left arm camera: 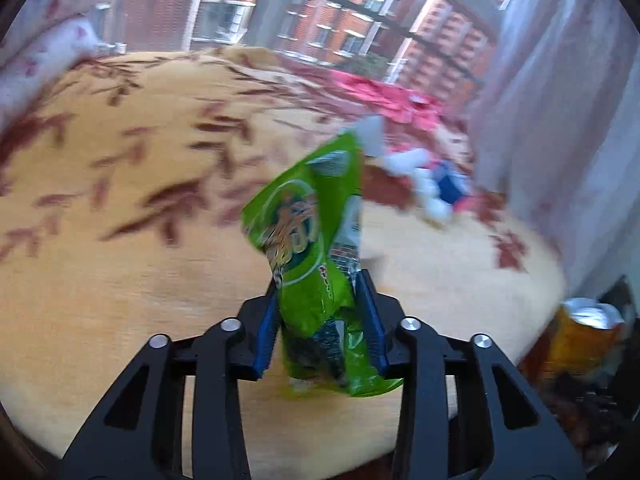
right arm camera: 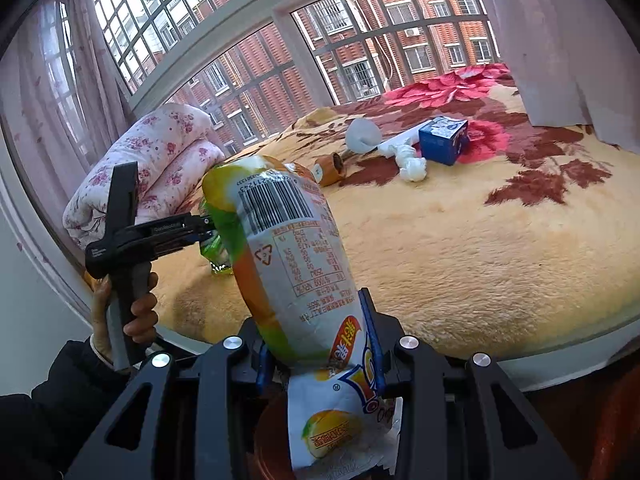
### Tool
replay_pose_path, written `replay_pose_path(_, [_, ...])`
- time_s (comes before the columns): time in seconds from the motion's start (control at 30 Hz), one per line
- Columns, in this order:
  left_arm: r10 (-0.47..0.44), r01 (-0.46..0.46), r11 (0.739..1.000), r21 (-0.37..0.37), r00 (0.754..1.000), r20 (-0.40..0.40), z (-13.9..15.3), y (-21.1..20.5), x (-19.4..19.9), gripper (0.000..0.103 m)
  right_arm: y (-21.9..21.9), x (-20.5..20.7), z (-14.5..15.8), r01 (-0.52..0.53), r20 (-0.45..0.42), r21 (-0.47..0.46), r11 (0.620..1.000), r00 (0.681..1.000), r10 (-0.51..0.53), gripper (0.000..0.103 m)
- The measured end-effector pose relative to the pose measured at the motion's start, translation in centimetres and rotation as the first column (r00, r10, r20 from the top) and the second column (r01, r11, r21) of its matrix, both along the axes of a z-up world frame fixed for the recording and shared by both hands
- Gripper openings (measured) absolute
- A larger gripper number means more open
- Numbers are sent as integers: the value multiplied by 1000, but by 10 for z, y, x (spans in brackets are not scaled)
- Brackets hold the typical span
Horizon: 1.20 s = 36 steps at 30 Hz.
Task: Collect trash
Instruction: 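Carry the pouch and snack bag to the orange bucket and open both tools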
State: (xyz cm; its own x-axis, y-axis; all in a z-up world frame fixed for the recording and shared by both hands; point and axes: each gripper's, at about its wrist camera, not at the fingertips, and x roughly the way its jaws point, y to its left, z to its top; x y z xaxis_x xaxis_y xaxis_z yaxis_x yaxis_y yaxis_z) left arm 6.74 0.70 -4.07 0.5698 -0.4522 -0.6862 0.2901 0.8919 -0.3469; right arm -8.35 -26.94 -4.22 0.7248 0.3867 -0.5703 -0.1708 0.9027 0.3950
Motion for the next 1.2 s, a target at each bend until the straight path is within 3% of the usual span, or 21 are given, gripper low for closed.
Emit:
replay_pose_path(0.07, [17, -18, 999, -28, 999, -36, -3, 14, 3, 24, 1, -1, 1, 0, 5, 1, 1000, 1000, 0, 36])
replay_pose_path(0.2, [19, -20, 999, 31, 999, 33, 17, 13, -22, 18, 2, -2, 5, 3, 11, 8, 1000, 1000, -3, 36])
replay_pose_path(0.3, [-30, 15, 992, 122, 992, 122, 42, 1, -73, 18, 6, -5, 11, -18, 13, 8, 1000, 1000, 18, 36])
replay_pose_path(0.43, [-60, 34, 978, 204, 990, 124, 41, -9, -132, 18, 21, -16, 18, -76, 11, 16, 997, 997, 76, 36])
replay_pose_path(0.6, [-43, 26, 975, 222, 997, 72, 0, -10, -186, 18, 46, -31, 4, -144, -42, 55, 988, 988, 146, 36])
replay_pose_path(0.73, [10, -18, 968, 251, 999, 33, -37, -6, -201, 18, 62, -41, -20, -175, -118, 55, 983, 977, 180, 36])
replay_pose_path(0.83, [14, -7, 959, 284, 1000, -22, -67, -9, -205, 18, 73, -46, -42, -186, -178, 14, 982, 966, 185, 36])
replay_pose_path(0.97, [-10, 46, 965, 258, 990, -140, -102, -12, -202, 18, 88, -52, -66, -198, -244, -50, 979, 953, 180, 36])
replay_pose_path(1.2, [20, 37, 970, 239, 973, -232, -125, -1, -188, 18, 100, -52, -96, -210, -326, -76, 975, 929, 174, 36])
